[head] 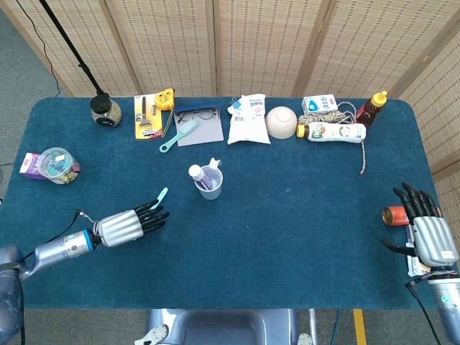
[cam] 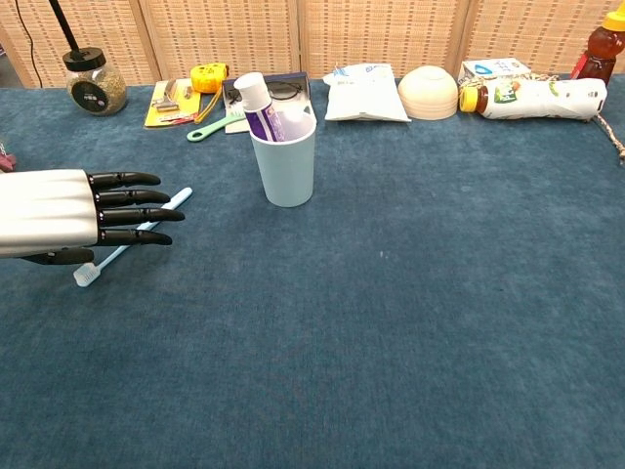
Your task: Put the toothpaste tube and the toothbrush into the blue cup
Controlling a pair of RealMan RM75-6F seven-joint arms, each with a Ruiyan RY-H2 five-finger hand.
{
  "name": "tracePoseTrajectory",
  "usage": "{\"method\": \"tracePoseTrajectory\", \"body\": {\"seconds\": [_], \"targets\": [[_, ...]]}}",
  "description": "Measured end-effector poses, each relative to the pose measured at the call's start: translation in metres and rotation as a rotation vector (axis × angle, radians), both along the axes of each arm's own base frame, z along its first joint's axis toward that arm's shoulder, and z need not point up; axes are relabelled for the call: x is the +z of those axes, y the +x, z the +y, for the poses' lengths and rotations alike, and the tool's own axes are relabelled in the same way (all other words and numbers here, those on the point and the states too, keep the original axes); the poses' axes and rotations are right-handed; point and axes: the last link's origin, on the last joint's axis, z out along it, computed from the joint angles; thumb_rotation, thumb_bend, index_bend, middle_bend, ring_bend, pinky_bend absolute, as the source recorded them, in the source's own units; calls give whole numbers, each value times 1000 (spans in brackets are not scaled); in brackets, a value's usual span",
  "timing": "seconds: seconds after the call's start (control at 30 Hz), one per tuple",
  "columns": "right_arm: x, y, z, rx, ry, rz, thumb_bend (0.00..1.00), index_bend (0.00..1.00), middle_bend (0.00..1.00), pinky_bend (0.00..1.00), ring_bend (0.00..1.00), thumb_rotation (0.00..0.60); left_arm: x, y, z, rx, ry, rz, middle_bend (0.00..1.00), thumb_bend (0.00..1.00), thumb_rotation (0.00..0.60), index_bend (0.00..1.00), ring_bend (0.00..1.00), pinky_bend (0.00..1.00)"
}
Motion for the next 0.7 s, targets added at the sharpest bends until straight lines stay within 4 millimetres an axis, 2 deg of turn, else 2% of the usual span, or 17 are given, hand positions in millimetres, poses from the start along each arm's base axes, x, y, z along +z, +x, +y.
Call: {"method": "tracePoseTrajectory", "body": {"seconds": [0.4, 0.7], "targets": [[0, 0, 0, -1, 0, -5, 0, 0, 0, 0, 0, 600, -16, 7, 0, -10, 4, -2, 0, 362, 600, 132, 0, 0], [-1, -1, -1, -5, 5, -1, 0, 0, 0, 0, 0, 600, -27, 27, 6, -35, 8, -58, 0, 361, 600, 153, 0, 0]]}}
